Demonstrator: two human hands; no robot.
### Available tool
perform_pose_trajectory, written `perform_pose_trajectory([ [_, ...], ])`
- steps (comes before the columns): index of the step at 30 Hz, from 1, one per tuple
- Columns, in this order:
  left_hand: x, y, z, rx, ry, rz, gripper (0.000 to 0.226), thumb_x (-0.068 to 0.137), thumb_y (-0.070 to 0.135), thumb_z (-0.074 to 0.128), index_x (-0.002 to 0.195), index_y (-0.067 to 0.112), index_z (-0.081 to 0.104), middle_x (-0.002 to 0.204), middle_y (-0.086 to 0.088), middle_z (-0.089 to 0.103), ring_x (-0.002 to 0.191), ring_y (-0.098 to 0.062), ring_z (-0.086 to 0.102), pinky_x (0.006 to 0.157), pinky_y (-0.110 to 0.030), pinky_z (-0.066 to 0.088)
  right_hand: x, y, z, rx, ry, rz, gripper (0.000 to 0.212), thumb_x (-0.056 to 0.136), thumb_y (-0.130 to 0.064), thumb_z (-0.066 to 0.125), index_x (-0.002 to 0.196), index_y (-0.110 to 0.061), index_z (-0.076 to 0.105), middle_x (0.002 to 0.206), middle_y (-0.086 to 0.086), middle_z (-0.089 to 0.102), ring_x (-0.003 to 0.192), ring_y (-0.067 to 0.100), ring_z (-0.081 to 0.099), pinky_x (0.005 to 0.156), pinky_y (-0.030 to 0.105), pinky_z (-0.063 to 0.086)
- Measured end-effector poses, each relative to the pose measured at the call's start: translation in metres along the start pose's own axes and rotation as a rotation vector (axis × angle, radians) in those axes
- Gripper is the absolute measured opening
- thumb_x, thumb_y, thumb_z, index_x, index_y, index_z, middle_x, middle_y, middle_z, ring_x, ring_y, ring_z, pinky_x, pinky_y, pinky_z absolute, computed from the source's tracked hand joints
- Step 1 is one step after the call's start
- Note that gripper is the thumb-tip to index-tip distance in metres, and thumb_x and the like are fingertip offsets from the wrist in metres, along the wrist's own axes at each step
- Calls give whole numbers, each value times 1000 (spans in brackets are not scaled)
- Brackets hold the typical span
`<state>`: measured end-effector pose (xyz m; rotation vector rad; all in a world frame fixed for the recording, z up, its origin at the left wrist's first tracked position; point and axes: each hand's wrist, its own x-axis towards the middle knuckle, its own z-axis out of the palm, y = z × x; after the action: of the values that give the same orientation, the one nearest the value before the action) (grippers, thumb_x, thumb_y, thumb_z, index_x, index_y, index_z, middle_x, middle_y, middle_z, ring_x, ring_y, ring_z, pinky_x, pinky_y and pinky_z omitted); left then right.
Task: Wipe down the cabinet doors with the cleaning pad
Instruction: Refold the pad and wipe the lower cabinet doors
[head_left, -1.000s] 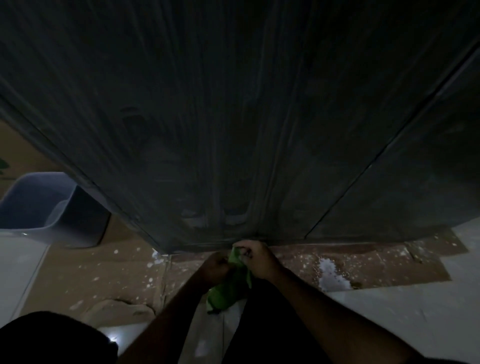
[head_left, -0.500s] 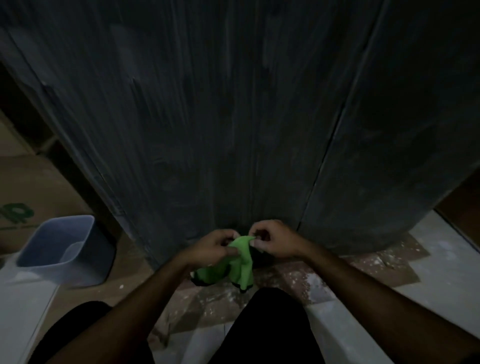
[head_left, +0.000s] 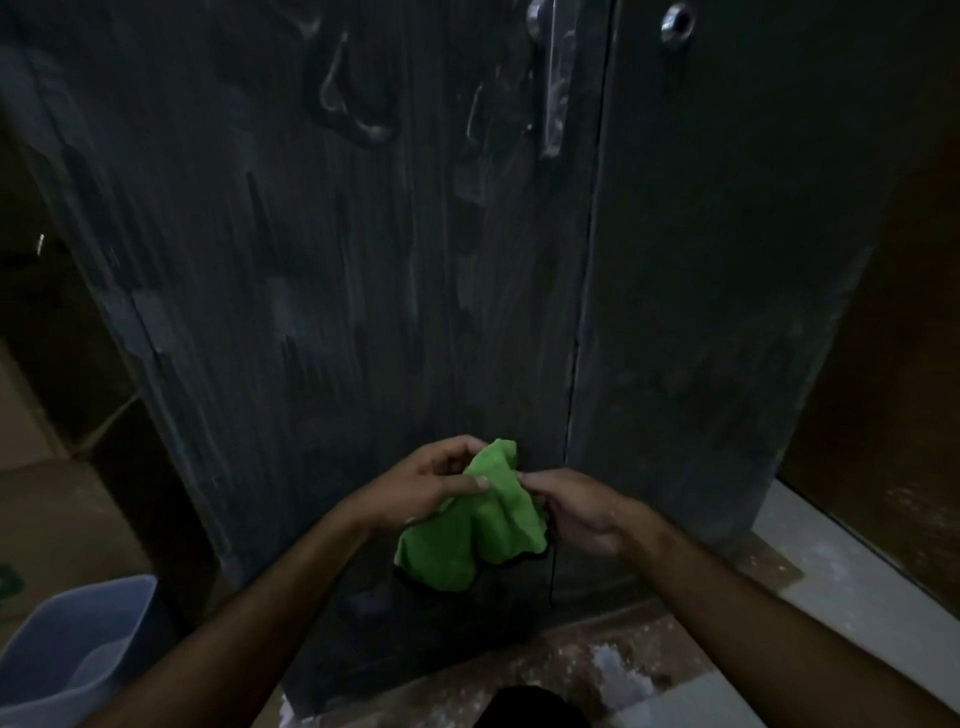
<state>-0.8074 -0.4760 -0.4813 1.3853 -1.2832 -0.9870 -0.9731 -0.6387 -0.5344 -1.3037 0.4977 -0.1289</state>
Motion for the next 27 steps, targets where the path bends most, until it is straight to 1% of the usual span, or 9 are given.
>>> perform_pose_trajectory([
  [5, 4, 25, -6, 12, -31, 34, 22, 101, 0, 61, 123, 3, 60, 112, -9, 71, 105, -22, 69, 91, -34, 58, -18, -54, 1, -4, 183, -286, 9, 95, -11, 66, 88, -12, 73, 94, 14, 71, 87, 22, 69, 80, 38, 57],
  [7, 8, 37, -8, 10, -38, 63, 24, 101, 2, 60, 126, 4, 60, 114, -8, 72, 106, -21, 70, 92, -35, 59, -27, -75, 0, -119, 246, -326, 9, 91, -12, 73, 97, -18, 69, 97, 12, 71, 86, 22, 70, 76, 38, 55],
  [10, 15, 63, -10, 38, -65, 94, 29, 103, 6, 60, 132, 5, 59, 121, -9, 73, 112, -23, 71, 94, -37, 59, -39, -105, -5, -355, 132, -337, 72, 81, -16, 85, 138, -37, 47, 121, 12, 71, 107, 25, 72, 84, 39, 57],
  [12, 18, 81, -11, 111, -104, 95, 31, 104, 10, 60, 135, 9, 59, 127, -11, 72, 116, -28, 70, 97, -41, 59, -48, -125, -4, -597, 23, -334, 90, 78, -18, 88, 149, -45, 40, 133, 1, 65, 117, 16, 68, 89, 32, 58],
  [14, 20, 100, -14, 197, -138, 96, 32, 105, 13, 60, 137, 12, 60, 130, -14, 70, 120, -33, 69, 101, -48, 58, -55, -145, -1, -876, 31, -372, 67, 77, -29, 90, 135, -41, 59, 123, -13, 68, 111, 5, 67, 90, 29, 59],
  [17, 20, 127, -21, 331, -184, 90, 38, 102, 15, 67, 138, 20, 60, 131, -11, 70, 121, -30, 69, 101, -47, 58, -63, -171, 2, -1100, 109, -496, 27, 78, -35, 88, 100, -32, 73, 114, -13, 63, 101, 2, 64, 86, 33, 59],
  [19, 20, 143, -26, 403, -185, 52, 42, 96, 16, 76, 135, 22, 61, 128, -6, 72, 118, -24, 71, 100, -48, 59, -70, -185, 0, -1034, 81, -546, 22, 79, -28, 87, 96, -33, 74, 118, -14, 64, 102, 0, 65, 83, 25, 56],
  [23, 22, 162, -38, 451, -235, -35, 33, 99, 23, 72, 129, 8, 70, 126, -8, 76, 117, -27, 73, 105, -51, 56, -81, -205, -11, -798, 54, -565, 22, 79, -15, 87, 85, -24, 68, 90, -3, 72, 86, 11, 69, 74, 31, 57],
  [27, 25, 168, -31, 213, -202, 27, 31, 102, 31, 67, 125, 11, 74, 127, -13, 74, 119, -30, 72, 96, -39, 60, -82, -196, -22, -567, 235, -516, 51, 64, -37, 96, 105, -24, 69, 108, 3, 77, 98, 20, 75, 81, 36, 62],
])
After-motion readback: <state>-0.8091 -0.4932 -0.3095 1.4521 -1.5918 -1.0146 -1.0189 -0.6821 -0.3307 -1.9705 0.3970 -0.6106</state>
